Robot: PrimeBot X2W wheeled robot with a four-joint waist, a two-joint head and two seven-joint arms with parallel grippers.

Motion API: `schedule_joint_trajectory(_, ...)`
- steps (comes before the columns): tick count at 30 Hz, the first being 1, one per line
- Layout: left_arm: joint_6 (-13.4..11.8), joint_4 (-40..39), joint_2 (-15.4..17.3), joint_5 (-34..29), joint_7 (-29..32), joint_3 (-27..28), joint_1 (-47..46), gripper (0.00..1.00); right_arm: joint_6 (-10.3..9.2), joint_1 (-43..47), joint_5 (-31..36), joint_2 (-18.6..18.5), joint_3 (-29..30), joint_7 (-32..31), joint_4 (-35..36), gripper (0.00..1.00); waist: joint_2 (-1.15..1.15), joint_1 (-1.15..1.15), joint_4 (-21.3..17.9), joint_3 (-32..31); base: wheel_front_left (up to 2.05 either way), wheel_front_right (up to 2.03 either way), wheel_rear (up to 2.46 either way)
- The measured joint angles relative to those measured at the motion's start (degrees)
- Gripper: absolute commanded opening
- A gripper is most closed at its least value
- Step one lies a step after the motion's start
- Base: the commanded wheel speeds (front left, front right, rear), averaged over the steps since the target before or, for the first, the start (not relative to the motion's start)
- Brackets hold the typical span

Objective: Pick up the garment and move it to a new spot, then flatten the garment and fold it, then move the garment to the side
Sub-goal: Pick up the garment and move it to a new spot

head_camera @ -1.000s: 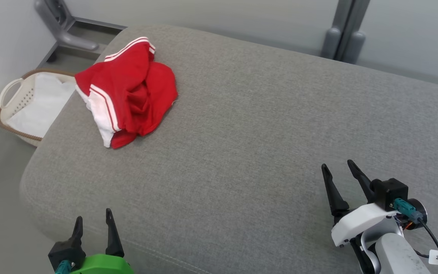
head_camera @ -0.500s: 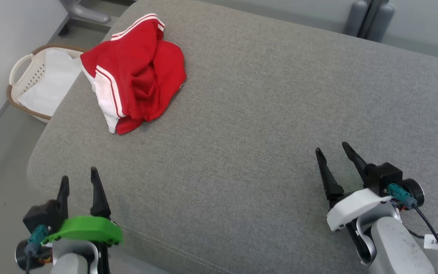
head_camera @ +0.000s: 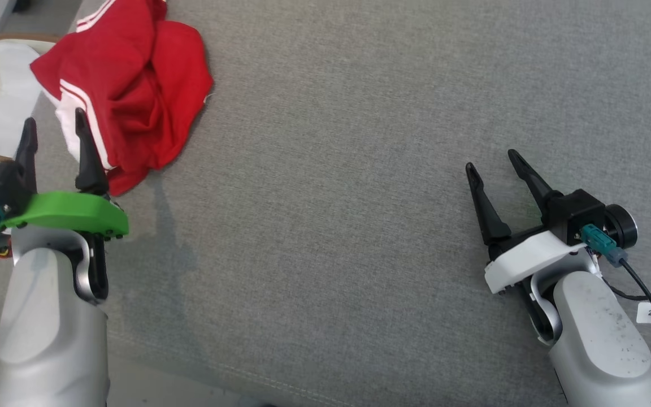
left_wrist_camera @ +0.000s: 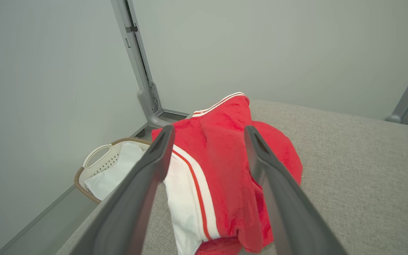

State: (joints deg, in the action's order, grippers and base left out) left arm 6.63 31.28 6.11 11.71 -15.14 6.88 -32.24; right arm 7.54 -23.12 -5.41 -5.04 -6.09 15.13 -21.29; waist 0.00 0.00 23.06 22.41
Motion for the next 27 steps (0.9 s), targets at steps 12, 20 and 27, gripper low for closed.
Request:
schedule_joint_trajectory(12,0.6,21.8,5.5,2.8,0.0,-0.9,-12.5,1.0,0.02,-3.6,-0.2,0.2,-1.1,0.1,1.4,1.0,0.0,0.0,-6.0,5.8,0.0,0.0,0.0)
schedule_joint_trajectory(20,-1.5,29.6,6.9,2.7,0.0,-0.2,-15.6,0.0,0.04,-4.9,-0.5,0.6,-0.7,0.3,1.6,1.0,0.0,0.0,-9.4,7.1,0.0,0.0,0.0)
schedule_joint_trajectory(27,-1.4,19.1,6.9,1.1,0.0,0.2,-15.1,0.0,0.0,-3.2,-1.1,0.8,0.9,0.2,0.1,1.0,0.0,0.0,-10.0,4.3,0.0,0.0,0.0)
